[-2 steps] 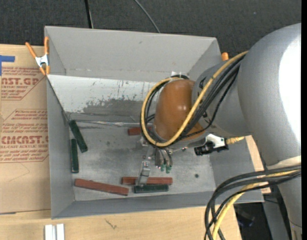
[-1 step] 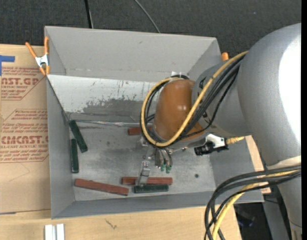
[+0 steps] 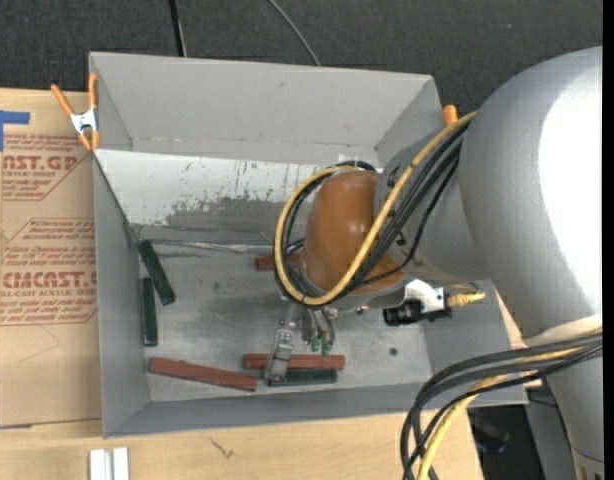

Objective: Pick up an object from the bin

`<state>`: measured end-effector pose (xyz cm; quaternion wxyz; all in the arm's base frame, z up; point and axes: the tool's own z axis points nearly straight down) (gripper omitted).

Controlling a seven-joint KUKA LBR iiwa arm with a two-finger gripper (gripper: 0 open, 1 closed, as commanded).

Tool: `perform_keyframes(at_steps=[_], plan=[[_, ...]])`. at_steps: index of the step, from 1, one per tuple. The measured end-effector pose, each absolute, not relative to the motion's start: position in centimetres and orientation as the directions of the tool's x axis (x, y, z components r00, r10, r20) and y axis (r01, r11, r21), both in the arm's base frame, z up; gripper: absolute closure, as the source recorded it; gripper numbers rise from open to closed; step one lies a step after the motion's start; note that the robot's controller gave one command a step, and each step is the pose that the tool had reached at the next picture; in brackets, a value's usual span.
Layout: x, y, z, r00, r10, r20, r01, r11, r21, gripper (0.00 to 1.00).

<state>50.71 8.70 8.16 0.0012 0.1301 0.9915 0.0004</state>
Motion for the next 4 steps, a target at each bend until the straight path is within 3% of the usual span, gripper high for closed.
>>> perform_keyframes(at_steps=[1, 2, 3, 4], plan=[[48.1, 12.6, 7.1, -0.902, 0.431, -0.001, 0.431, 0.902, 0.002, 1.0], [48.1, 12.5, 7.0, -0.902, 0.432, 0.0, 0.432, 0.902, 0.0, 0.0], [48.0, 12.5, 7.0, -0.902, 0.432, 0.001, 0.432, 0.902, 0.0, 0.0], [48.4, 7.2, 6.9, -0.861, 0.508, 0.002, 0.508, 0.861, 0.0, 0.0]])
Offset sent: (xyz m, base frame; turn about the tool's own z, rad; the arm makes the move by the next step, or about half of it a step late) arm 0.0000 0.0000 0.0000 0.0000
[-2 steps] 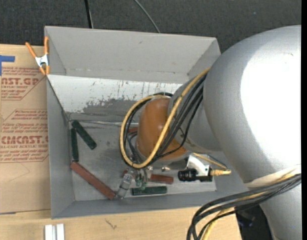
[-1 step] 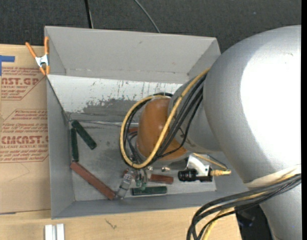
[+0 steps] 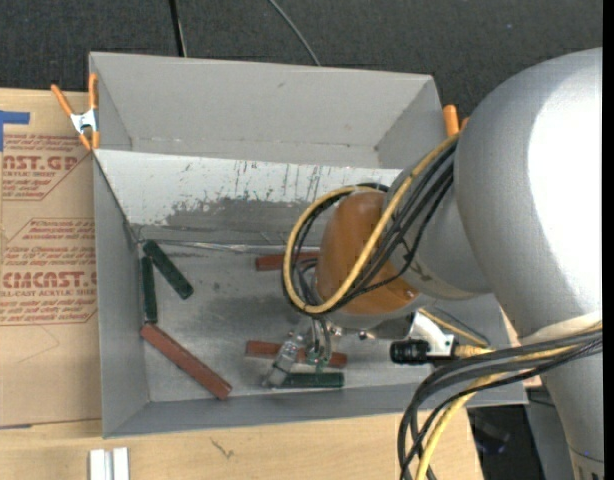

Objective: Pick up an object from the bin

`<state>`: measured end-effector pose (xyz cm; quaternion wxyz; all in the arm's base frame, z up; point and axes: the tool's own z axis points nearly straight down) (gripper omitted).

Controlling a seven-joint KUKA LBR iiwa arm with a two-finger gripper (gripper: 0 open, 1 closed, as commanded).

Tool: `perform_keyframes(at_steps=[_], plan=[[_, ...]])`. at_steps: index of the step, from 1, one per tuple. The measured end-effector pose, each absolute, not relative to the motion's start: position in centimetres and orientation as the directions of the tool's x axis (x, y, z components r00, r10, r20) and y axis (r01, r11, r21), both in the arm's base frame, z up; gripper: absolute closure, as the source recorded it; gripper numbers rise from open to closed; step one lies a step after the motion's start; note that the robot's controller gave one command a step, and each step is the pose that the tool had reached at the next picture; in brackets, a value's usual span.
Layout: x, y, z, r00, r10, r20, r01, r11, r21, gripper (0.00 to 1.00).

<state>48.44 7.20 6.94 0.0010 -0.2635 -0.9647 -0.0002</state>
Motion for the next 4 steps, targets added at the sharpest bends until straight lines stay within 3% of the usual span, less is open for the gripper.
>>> perform_keyframes(at_steps=[1, 2, 3, 4], plan=[[50.9, 6.1, 9.3, -0.884, 0.468, 0.001, 0.468, 0.884, 0.0, 1.0], [50.9, 6.1, 9.3, -0.884, 0.468, 0.001, 0.468, 0.884, 0.0, 0.0], [50.9, 6.1, 9.3, -0.884, 0.468, 0.001, 0.468, 0.884, 0.0, 0.0], [48.5, 9.1, 7.0, -0.875, 0.484, -0.002, 0.484, 0.875, 0.001, 1.0]])
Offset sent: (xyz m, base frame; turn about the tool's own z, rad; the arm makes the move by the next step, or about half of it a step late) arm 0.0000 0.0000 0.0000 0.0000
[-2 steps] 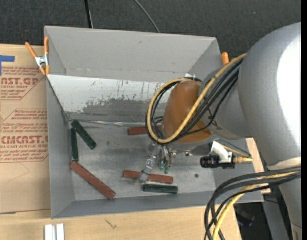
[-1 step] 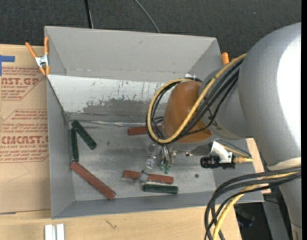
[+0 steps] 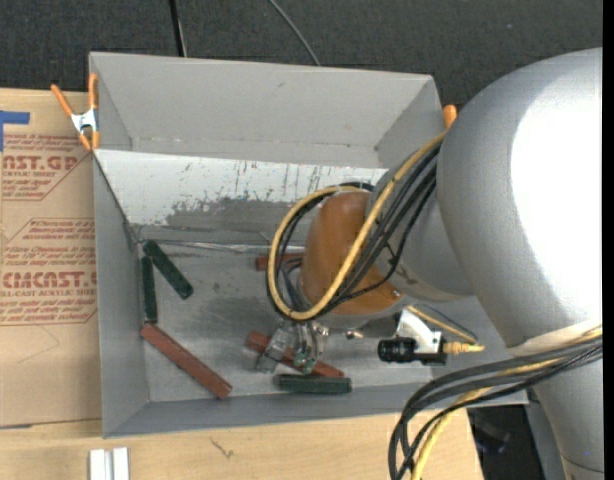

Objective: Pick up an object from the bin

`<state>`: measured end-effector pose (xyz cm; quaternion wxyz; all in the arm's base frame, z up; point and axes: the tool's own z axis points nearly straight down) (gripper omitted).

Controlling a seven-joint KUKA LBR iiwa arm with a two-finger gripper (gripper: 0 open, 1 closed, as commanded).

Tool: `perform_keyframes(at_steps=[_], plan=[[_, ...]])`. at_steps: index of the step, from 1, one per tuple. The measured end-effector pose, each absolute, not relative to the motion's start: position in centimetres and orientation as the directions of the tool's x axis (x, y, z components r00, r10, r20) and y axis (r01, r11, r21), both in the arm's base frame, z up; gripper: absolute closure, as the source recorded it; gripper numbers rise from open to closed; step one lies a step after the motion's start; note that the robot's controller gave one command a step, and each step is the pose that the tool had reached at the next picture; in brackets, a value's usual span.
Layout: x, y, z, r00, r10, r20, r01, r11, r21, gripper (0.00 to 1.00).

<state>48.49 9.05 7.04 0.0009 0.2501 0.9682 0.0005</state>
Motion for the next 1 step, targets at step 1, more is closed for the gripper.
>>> perform_keyframes(at_steps=[1], plan=[[48.49, 9.05, 7.04, -0.875, 0.485, -0.001, 0.485, 0.875, 0.002, 1.0]])
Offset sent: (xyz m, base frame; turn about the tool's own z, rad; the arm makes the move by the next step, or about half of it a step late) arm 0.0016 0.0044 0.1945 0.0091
